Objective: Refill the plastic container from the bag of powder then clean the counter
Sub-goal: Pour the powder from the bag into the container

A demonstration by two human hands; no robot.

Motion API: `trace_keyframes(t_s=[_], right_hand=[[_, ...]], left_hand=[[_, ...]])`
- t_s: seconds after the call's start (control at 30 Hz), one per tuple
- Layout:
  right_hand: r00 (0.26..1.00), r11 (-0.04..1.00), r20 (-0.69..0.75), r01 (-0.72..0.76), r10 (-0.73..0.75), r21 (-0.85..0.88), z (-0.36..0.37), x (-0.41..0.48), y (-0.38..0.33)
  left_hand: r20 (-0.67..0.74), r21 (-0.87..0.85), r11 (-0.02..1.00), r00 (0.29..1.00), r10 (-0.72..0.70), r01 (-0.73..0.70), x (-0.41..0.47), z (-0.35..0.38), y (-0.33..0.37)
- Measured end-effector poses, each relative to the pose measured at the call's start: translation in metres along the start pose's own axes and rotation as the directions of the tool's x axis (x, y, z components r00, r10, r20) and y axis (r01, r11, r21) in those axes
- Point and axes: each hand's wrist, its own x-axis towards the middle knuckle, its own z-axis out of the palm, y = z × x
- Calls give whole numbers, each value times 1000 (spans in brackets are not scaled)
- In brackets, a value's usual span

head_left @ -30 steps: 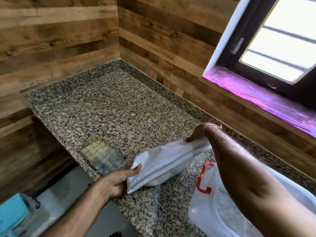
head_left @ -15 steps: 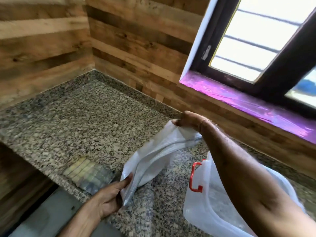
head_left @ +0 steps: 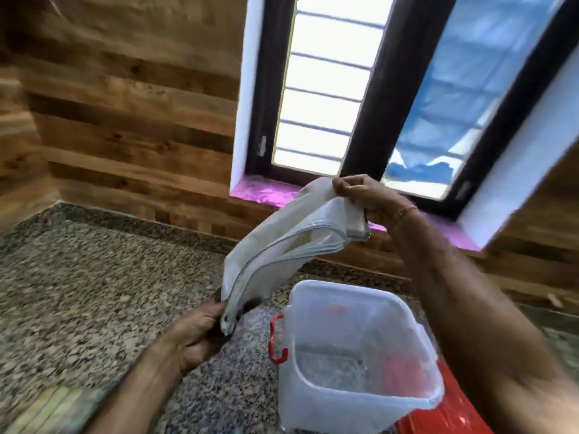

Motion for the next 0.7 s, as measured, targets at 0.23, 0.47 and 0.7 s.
trace_keyframes(t_s=[0.23, 0.47, 0.7], right_hand=[[998, 987, -68, 6, 5, 160, -101, -40, 25], [998, 957, -62, 14, 4, 288, -152, -51, 57], [1000, 938, -6, 26, -26, 346, -164, -50, 79]], left_hand=[[90, -8, 998, 994, 66, -65, 29, 84, -47], [71, -33, 999, 997, -13, 15, 53, 99, -89], [-2, -146, 989, 1000, 14, -14, 68, 122, -115]])
